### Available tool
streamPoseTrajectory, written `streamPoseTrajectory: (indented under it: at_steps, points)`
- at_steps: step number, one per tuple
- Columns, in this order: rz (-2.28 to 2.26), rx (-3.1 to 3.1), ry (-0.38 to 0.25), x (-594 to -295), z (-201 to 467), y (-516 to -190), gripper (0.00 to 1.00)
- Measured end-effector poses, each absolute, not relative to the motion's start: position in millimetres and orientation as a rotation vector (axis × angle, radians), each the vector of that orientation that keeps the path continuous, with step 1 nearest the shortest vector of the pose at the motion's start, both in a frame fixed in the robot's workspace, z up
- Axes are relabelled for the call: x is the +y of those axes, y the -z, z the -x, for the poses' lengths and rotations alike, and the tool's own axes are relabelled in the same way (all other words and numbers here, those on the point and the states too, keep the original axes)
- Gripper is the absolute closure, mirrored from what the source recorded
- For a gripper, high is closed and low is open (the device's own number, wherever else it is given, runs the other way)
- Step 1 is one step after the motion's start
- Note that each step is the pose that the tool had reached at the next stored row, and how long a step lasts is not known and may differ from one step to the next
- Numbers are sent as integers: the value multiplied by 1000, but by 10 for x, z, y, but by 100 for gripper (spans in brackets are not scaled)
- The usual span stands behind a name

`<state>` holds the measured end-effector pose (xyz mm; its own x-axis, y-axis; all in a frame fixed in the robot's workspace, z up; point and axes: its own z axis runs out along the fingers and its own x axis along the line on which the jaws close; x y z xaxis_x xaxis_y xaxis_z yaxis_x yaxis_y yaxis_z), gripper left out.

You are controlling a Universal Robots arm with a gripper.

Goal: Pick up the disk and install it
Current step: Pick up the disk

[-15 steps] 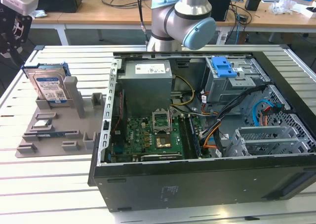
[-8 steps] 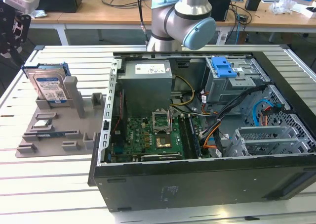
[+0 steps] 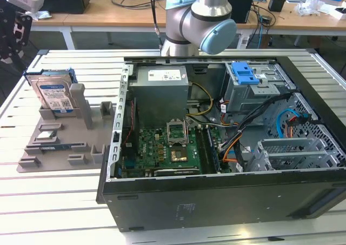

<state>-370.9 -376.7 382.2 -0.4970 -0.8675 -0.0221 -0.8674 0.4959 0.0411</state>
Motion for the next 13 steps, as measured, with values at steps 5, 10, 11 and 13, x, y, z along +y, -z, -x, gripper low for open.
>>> streamPoseTrajectory:
  at_steps: [5, 10, 11, 13]
  points:
    - [-1641, -2674, 73, -3767, 3709, -3822, 90]
    - [-1697, -2639, 73, -3767, 3709, -3822, 90]
    - [-1710, -2630, 73, -3767, 3709, -3822, 90]
    - [-1728, -2618, 73, -3767, 3709, -3822, 90]
